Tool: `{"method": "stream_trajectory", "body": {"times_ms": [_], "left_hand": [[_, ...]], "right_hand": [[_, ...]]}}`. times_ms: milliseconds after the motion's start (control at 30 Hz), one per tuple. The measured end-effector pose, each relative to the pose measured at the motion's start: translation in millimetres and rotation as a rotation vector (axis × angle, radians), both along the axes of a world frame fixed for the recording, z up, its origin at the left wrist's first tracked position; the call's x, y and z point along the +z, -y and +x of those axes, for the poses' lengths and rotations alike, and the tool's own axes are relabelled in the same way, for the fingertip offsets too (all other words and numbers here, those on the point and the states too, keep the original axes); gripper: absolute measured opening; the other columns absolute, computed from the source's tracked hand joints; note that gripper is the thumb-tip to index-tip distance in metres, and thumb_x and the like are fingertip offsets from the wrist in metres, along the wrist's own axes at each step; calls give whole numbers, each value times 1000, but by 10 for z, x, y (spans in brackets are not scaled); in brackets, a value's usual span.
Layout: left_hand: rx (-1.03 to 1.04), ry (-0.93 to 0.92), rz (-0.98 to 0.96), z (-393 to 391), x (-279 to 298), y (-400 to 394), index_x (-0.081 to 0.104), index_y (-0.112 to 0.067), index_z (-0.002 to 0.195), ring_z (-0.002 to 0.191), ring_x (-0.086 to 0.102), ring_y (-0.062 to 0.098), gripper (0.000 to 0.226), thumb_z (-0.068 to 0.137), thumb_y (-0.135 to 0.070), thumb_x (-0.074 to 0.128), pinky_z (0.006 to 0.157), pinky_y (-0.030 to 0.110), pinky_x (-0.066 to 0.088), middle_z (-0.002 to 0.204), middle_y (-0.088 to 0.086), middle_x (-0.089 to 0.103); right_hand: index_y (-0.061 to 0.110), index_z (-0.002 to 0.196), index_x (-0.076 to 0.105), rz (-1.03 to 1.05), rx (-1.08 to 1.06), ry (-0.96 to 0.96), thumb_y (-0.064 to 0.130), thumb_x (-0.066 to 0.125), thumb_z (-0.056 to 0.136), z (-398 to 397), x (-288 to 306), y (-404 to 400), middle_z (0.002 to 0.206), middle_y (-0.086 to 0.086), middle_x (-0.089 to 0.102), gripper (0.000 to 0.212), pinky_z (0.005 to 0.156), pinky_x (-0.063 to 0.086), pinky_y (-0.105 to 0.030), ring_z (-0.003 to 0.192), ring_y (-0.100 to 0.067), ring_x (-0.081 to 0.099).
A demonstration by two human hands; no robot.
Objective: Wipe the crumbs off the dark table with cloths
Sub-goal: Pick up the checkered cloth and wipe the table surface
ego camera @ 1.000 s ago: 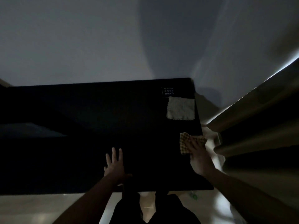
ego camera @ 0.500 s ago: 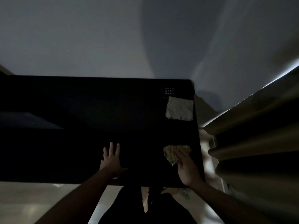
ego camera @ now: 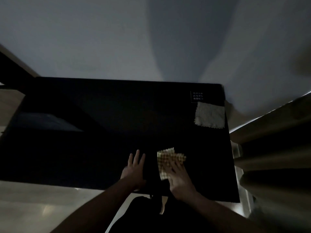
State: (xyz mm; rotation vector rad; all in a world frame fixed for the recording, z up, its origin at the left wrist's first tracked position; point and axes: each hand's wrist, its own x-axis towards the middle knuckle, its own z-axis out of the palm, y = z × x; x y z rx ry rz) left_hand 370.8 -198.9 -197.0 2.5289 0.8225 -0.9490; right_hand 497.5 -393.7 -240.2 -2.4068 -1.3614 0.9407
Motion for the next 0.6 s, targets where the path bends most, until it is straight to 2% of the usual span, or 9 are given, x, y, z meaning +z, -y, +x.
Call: {"method": "stream_trajectory", "body": {"times_ms": [67, 133, 167, 233, 300, 367, 433, 500, 600], "left_hand": [[-45, 10, 0, -50, -9, -6, -13, -27, 157, 153, -17, 33, 113, 80, -52, 66, 114, 46, 35, 161, 2, -31], [-79, 22, 16, -88, -26, -24, -12, -24, 157, 153, -16, 35, 110, 82, -56, 62, 117, 48, 29, 161, 4, -30], [-90, 33, 22, -107, -36, -40, -11, -24, 157, 153, -14, 35, 109, 82, -56, 61, 117, 48, 29, 162, 5, -29], [-102, 57, 5, -142, -59, -90, -7, -24, 158, 153, -12, 35, 107, 82, -55, 61, 117, 48, 30, 163, 4, -25], [-115, 75, -24, -169, -53, -150, -2, -24, 158, 154, -8, 34, 106, 81, -53, 64, 117, 48, 32, 165, 3, -19], [-110, 93, -45, -174, -17, -200, 9, -24, 156, 154, -3, 34, 100, 80, -51, 66, 116, 47, 34, 166, 3, -13], [-83, 106, -81, -137, 43, -240, 23, -24, 151, 153, 3, 34, 86, 81, -52, 65, 114, 48, 38, 166, 4, -5], [-55, 133, -112, -80, 107, -273, 45, -26, 137, 151, 17, 31, 62, 84, -54, 59, 108, 45, 44, 163, 3, 11], [13, 228, -133, 18, 196, -311, 61, -27, 104, 123, 54, 20, 29, 87, -49, 52, 90, 38, 54, 133, -5, 52]], "right_hand": [[28, 159, 33, -38, 29, -62, 39, 28, 101, -116, 79, 237, 172, -2, 13, 59, 128, 13, -48, 160, -30, 3], [38, 157, 34, -45, 55, -100, 69, 9, 98, -165, 128, 427, 172, 6, 4, 71, 128, 9, -42, 160, -24, -2], [48, 152, 35, -38, 26, -130, 82, 6, 91, -162, 116, 504, 170, 11, 5, 75, 127, 9, -38, 160, -21, 1], [62, 137, 36, -15, -119, -217, 91, 14, 82, -138, 137, 596, 164, 19, 20, 65, 123, 17, -27, 158, -16, 17], [51, 135, 48, 58, -366, -268, 84, 41, 86, -85, 205, 617, 157, 17, 35, 59, 117, 29, -23, 150, -15, 35], [30, 142, 55, 106, -630, -222, 55, 68, 87, -6, 257, 589, 154, 4, 43, 62, 114, 38, -30, 143, -20, 44], [21, 148, 47, 29, -795, -199, 40, 76, 87, 95, 274, 539, 154, -6, 41, 70, 113, 42, -38, 139, -27, 46], [21, 152, 39, -66, -844, -246, 46, 78, 85, 184, 272, 460, 153, -8, 37, 82, 109, 46, -43, 136, -31, 47], [18, 149, 39, -80, -834, -283, 47, 82, 79, 253, 267, 267, 141, -8, 47, 87, 99, 51, -41, 128, -32, 55]]}}
